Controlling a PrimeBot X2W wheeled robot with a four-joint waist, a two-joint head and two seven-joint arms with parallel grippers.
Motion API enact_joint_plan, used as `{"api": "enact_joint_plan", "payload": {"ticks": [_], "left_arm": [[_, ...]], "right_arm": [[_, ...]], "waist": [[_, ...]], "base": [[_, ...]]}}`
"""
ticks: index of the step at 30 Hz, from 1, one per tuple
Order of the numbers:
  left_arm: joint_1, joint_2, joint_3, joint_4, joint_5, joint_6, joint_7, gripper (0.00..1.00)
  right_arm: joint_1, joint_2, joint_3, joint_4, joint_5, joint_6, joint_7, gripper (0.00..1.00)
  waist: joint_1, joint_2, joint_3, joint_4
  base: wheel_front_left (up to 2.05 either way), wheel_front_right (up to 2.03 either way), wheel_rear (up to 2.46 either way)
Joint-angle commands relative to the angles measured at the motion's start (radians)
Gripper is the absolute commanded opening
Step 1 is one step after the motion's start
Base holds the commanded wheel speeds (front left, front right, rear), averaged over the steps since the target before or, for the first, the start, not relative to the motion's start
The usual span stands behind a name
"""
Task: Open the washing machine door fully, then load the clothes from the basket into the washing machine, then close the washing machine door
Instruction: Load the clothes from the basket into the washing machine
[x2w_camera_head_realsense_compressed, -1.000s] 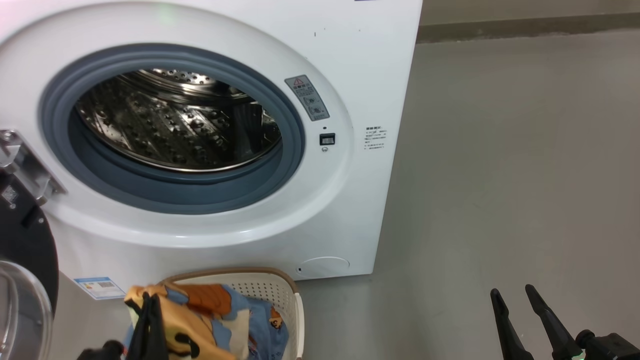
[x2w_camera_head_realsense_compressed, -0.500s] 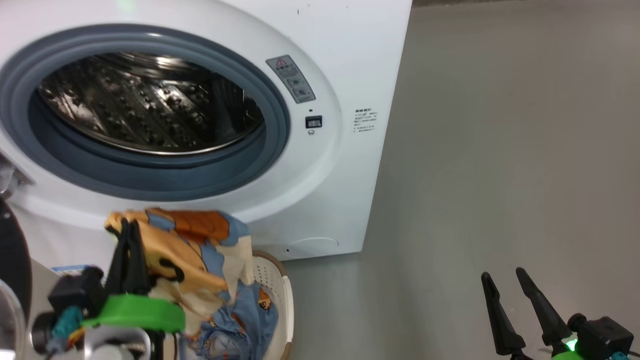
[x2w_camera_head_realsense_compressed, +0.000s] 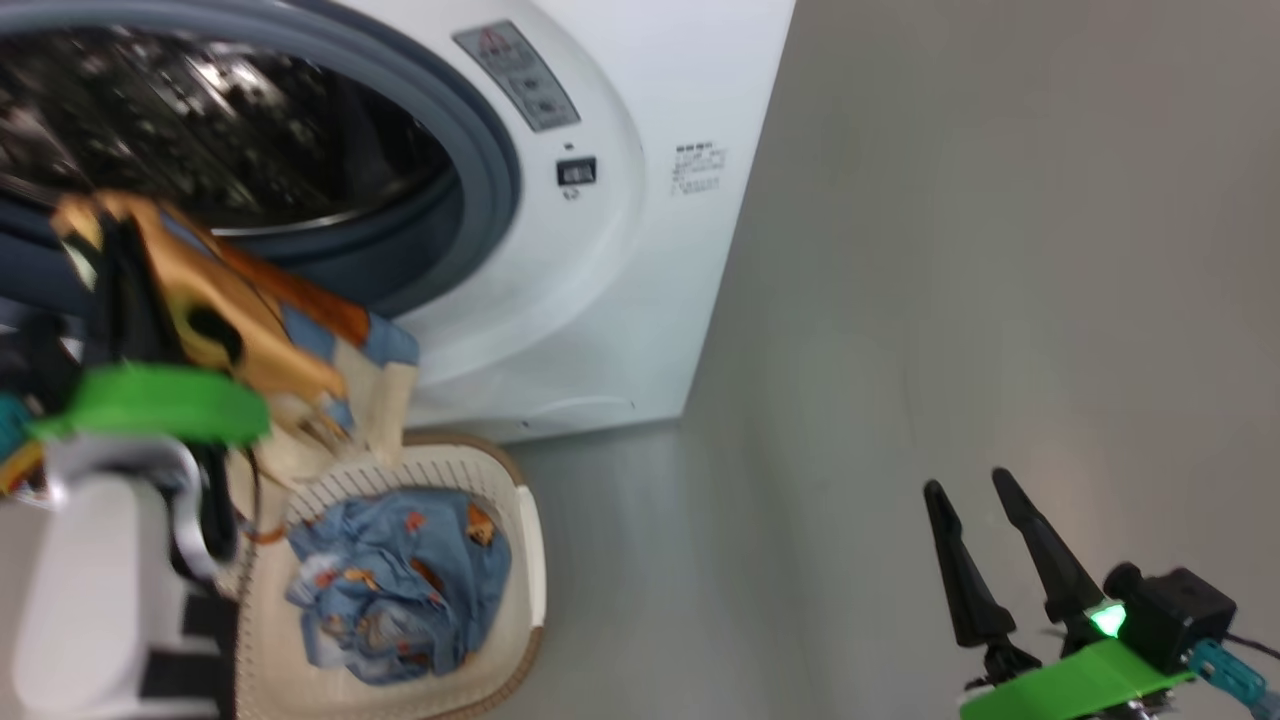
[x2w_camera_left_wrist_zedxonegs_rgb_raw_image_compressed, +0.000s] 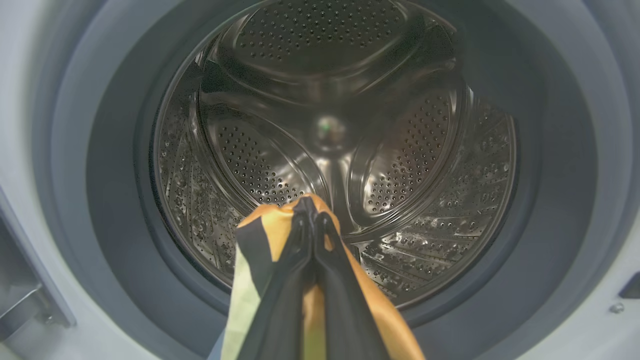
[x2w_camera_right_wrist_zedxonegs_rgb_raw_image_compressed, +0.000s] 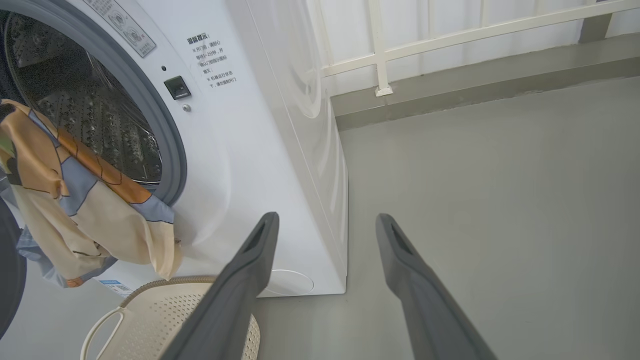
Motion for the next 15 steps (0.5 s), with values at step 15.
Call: {"api": "enact_joint_plan", "payload": {"ticks": [15], "left_arm": [[-0.417, 0.125, 0.053, 0.231, 0.078, 0.001, -0.009, 0.0]], "right_arm": [[-0.137, -0.038, 0.101, -0.013, 0.061, 0.003, -0.005, 1.0]], "waist": [[0.0, 0.0, 0.287, -0.098]], "base": [[0.0, 0.0, 0.0]]}}
